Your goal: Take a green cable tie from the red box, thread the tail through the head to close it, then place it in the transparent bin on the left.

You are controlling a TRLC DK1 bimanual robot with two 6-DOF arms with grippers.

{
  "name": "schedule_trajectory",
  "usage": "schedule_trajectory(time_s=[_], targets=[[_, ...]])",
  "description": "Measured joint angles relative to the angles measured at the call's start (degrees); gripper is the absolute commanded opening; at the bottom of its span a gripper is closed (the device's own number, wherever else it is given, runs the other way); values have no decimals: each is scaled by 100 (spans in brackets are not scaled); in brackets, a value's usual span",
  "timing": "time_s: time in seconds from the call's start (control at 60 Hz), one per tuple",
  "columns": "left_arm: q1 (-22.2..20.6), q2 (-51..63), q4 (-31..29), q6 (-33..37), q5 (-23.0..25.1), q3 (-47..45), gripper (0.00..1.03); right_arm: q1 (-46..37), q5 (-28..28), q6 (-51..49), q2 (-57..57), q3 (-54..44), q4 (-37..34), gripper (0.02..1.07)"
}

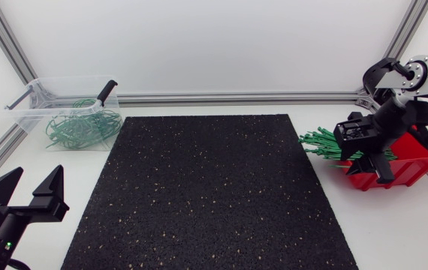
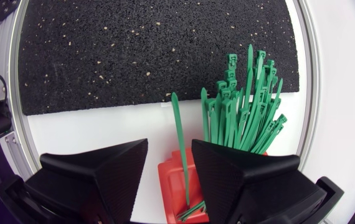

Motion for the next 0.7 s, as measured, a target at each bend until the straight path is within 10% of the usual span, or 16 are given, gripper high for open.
schedule_trajectory(time_s=[0.367,0.483,0.7], targets=[[-4,0,-2,0,4,0,100,11,17,0,162,-168,452,36],[-4,0,-2,0,4,0,100,9,20,-2,221,-179,472,7],[-4,0,-2,0,4,0,100,9,20,0,236,-179,470,8]])
